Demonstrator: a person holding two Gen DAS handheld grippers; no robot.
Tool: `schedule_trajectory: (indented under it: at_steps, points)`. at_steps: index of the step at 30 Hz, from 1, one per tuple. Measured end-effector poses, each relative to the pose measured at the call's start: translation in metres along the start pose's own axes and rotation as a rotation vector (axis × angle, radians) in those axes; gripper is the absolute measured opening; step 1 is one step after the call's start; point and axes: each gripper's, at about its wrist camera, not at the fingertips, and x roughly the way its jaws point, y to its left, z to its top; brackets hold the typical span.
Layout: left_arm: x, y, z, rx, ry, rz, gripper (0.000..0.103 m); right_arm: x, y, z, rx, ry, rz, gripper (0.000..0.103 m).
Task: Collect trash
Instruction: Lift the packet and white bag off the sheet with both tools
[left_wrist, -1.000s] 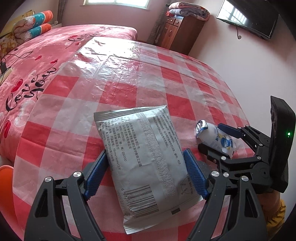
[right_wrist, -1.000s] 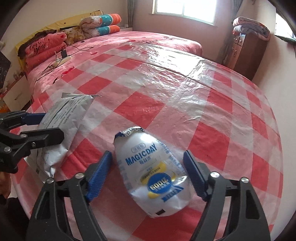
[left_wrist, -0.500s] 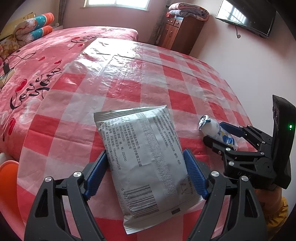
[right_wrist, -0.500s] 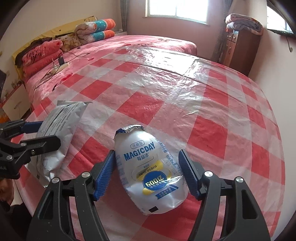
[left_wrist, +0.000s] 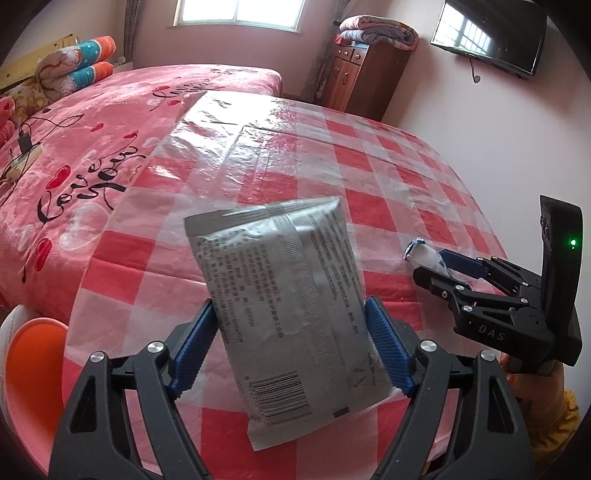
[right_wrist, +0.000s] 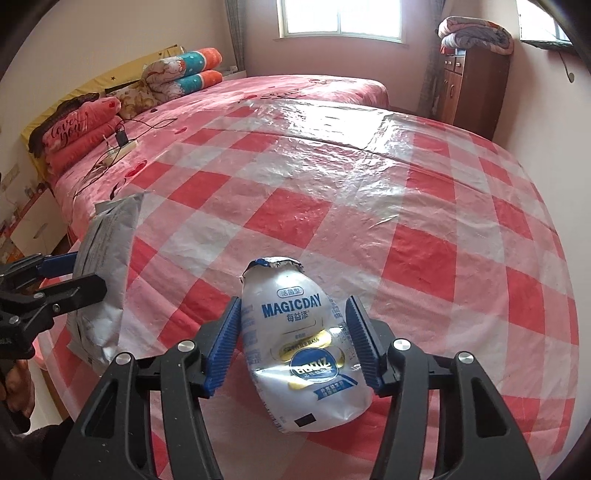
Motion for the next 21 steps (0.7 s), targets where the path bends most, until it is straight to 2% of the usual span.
schedule_trajectory:
  at_steps: [3, 10, 14, 18, 21]
  points:
    - [-0.002, 0.003, -0.002, -0.003, 0.0, 0.003, 0.079, 0.002, 0.002, -0.001, 0.001, 0.007, -0.006, 0.061]
    - [-0.004, 0.006, -0.006, 0.001, 0.003, 0.002, 0.079, 0.011, 0.011, -0.002, -0.032, 0.03, -0.015, 0.079]
    - [-0.003, 0.007, -0.01, 0.007, 0.013, 0.0, 0.079, 0.012, 0.015, -0.003, -0.05, 0.037, -0.038, 0.078]
    - [0.002, 0.011, -0.014, -0.002, 0.039, -0.002, 0.079, 0.01, 0.015, -0.004, -0.045, 0.028, -0.056, 0.065]
    - [0.003, 0.014, -0.017, -0.008, 0.04, -0.011, 0.079, 0.009, 0.016, -0.006, -0.045, 0.024, -0.062, 0.064]
